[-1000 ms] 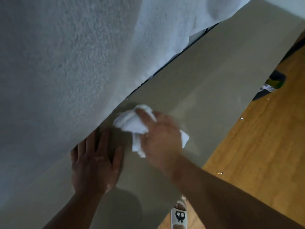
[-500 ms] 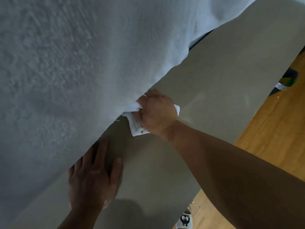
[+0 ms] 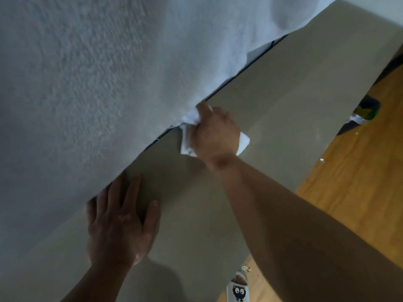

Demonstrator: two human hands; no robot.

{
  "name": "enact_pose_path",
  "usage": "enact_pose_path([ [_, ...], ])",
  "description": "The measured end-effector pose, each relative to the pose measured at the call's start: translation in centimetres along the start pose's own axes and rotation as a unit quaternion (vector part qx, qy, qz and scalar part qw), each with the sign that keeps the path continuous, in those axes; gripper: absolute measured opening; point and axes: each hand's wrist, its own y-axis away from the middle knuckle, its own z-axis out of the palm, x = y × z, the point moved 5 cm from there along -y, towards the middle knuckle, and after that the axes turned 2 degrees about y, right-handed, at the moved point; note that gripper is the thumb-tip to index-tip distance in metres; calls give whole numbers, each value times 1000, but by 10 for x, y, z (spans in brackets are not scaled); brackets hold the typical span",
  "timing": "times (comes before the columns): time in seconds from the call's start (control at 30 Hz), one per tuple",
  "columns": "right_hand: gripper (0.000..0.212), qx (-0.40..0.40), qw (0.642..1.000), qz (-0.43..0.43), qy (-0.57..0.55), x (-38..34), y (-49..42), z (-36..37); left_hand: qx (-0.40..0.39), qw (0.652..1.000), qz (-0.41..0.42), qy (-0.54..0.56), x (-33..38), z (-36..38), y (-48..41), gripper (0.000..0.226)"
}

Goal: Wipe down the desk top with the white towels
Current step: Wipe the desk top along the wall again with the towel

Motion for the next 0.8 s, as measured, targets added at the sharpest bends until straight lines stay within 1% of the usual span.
enact_pose_path([
  [0.03, 47, -13, 1000, -7, -1, -6, 14, -1, 5, 1000, 2, 1, 0, 0, 0, 75],
  [0.1, 56, -20, 997, -71, -13, -17, 48, -8, 18, 1000, 7, 2, 1, 0, 1, 74],
  [0.17, 60, -27, 989, -139, -32, -17, 79, -20, 30, 1000, 8, -1, 1, 0, 3, 73],
  [0.2, 61, -43, 985, -165, -37, -12, 89, -24, 32, 999, 5, -8, 1, 1, 3, 73],
  [0.27, 63, -75, 979, -187, -24, 5, 92, -29, 27, 999, -10, -20, 6, 1, -4, 71],
  [0.33, 64, -81, 982, -170, -10, 21, 78, -29, 29, 999, -18, -25, 17, 1, -20, 63],
  [0.4, 61, -63, 988, -139, -11, 28, 58, -28, 42, 998, 42, -32, 43, 2, -39, 57],
  [0.47, 55, -33, 993, -110, -12, 33, 38, -25, 68, 992, 102, 17, 74, 6, -61, 54],
  [0.5, 55, -18, 995, -100, -14, 38, 27, -24, 80, 990, 109, 38, 87, 8, -72, 54],
  [0.53, 56, -7, 996, -89, -16, 44, 18, -21, 86, 990, 104, 51, 99, 12, -83, 55],
  [0.6, 56, 11, 998, -67, -18, 60, -2, -19, 81, 993, 66, 61, 114, 21, -98, 61],
  [0.67, 57, 20, 999, -44, -15, 74, -20, -19, 64, 996, 43, 37, 122, 31, -102, 65],
  [0.73, 58, 15, 999, -31, -12, 86, -37, -21, 48, 998, 43, 5, 127, 35, -101, 67],
  [0.8, 59, -8, 1000, -22, -8, 96, -51, -19, 44, 998, 44, -6, 128, 36, -100, 69],
])
